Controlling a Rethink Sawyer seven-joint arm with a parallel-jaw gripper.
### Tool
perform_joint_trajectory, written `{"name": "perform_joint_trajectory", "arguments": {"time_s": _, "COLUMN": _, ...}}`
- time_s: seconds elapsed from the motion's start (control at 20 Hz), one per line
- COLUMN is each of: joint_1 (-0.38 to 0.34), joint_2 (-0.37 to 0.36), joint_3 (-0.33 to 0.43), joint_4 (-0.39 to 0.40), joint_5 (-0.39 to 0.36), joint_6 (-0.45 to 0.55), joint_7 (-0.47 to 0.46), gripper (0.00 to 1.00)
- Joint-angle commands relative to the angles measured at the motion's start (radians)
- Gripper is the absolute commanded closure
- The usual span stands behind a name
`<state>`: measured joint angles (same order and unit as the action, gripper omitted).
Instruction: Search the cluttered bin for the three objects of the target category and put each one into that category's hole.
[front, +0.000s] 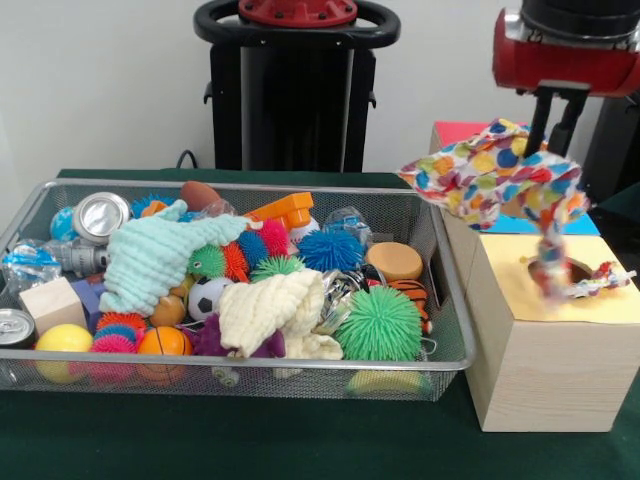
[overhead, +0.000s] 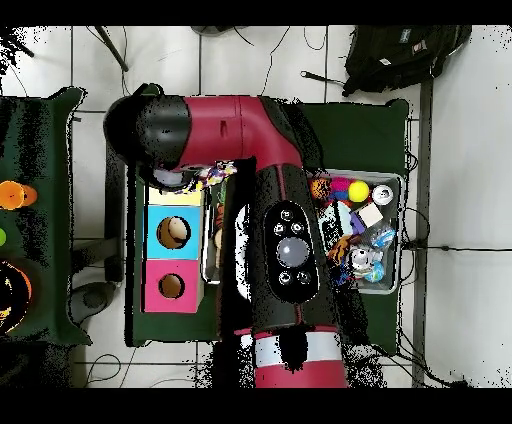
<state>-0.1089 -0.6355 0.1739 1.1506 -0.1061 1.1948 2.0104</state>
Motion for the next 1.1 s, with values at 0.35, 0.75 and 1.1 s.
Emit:
{"name": "perform_joint_trajectory", "arguments": {"time_s": 0.35, "joint_1": 0.026, "joint_2": -0.053, "joint_3": 0.020, "joint_4": 0.106, "joint_5": 0.048, "joint_6": 0.102, "joint_7": 0.065, "gripper": 1.00}}
{"name": "perform_joint_trajectory", "arguments": {"time_s": 0.75, "joint_1": 0.037, "joint_2": -0.069, "joint_3": 0.011, "joint_4": 0.137, "joint_5": 0.047, "joint_6": 0.079, "joint_7": 0.060, "gripper": 1.00}}
{"name": "perform_joint_trajectory", "arguments": {"time_s": 1.1, "joint_1": 0.023, "joint_2": -0.075, "joint_3": 0.011, "joint_4": 0.145, "joint_5": 0.040, "joint_6": 0.078, "joint_7": 0.036, "gripper": 1.00}}
